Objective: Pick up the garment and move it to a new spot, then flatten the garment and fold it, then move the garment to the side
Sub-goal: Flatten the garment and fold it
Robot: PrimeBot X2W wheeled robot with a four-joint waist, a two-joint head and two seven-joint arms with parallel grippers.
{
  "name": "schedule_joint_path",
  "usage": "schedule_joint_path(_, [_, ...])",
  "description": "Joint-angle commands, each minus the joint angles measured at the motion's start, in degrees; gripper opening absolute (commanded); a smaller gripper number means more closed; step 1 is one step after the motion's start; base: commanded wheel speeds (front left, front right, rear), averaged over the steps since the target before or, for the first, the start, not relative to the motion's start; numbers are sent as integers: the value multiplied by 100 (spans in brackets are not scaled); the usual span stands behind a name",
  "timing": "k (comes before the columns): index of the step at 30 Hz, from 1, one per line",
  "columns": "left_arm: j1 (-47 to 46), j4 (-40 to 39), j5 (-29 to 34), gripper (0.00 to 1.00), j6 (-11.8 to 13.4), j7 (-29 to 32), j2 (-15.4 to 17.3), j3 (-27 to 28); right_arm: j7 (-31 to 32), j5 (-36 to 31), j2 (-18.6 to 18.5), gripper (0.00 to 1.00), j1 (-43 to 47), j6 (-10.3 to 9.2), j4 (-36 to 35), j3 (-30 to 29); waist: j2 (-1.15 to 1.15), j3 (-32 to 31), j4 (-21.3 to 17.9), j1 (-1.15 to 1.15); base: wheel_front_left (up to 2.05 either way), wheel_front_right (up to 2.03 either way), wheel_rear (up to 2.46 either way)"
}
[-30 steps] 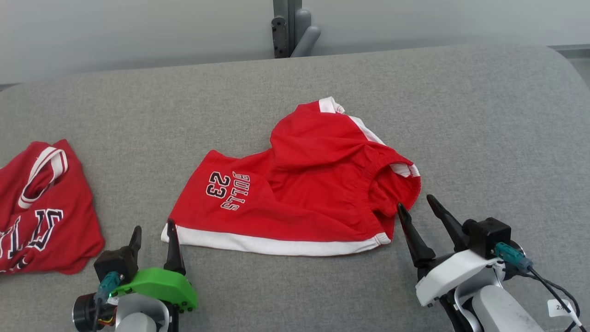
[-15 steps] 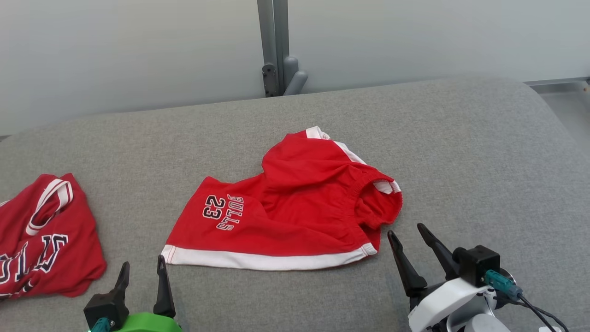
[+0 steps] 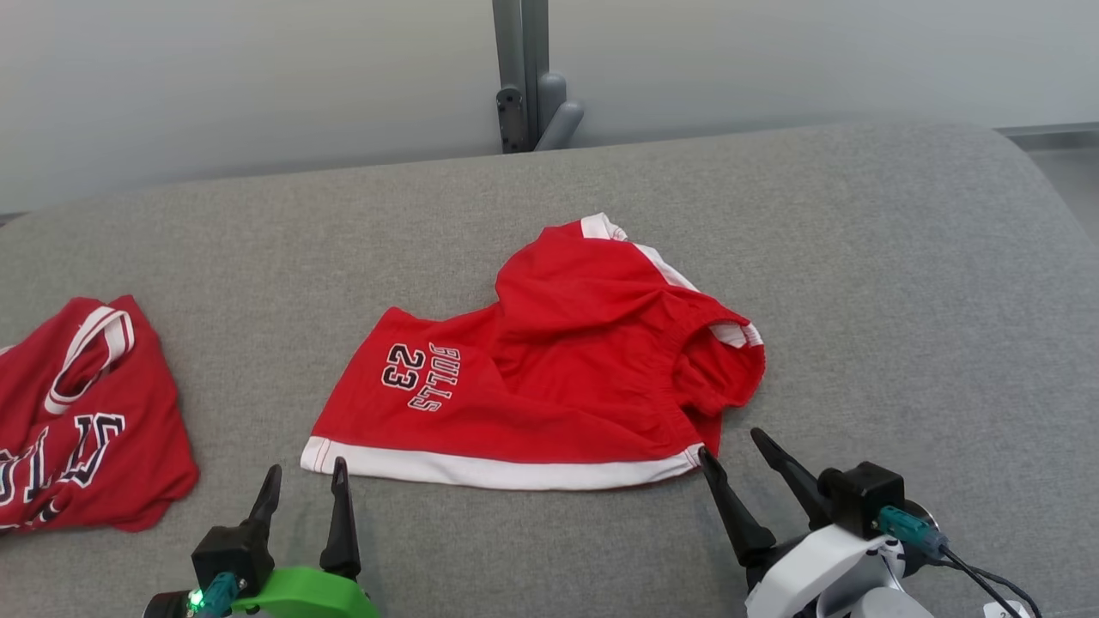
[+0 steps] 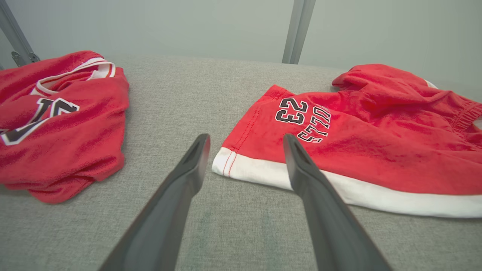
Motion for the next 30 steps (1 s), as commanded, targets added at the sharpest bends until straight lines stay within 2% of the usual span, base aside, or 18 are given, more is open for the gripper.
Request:
schedule_joint_path(1, [-168,6,-75,100,14,0,24,-95,-17,121,-60,100,-173,-4,72,130,17,333,128,0,0,0,0])
schedule_joint_path(14, [-495,36,-235,100,120,0,22,-459,-16,507,-357,100,-664,-4,540,692,17,826,344,0,0,0,0])
schedule_joint_path(15, [-499,41,-243,100,117,0,22,-466,-16,523,-370,97,-663,-3,538,758,17,834,346,0,0,0,0])
schedule_joint_path(16, [-507,56,-257,100,118,0,22,-470,-16,557,-416,53,-679,-4,531,882,17,845,347,0,0,0,0])
schedule_joint_path(18, [-523,66,-271,100,120,0,22,-471,-17,599,-470,11,-698,-3,524,992,17,854,345,0,0,0,0])
schedule_joint_path(19, [-539,69,-279,100,121,0,22,-474,-16,621,-494,0,-718,-4,510,1017,17,864,342,0,0,0,0])
schedule_joint_path(30, [-534,305,-375,100,26,0,23,-404,-17,797,-853,0,-651,-3,216,1139,17,914,129,0,0,0,0])
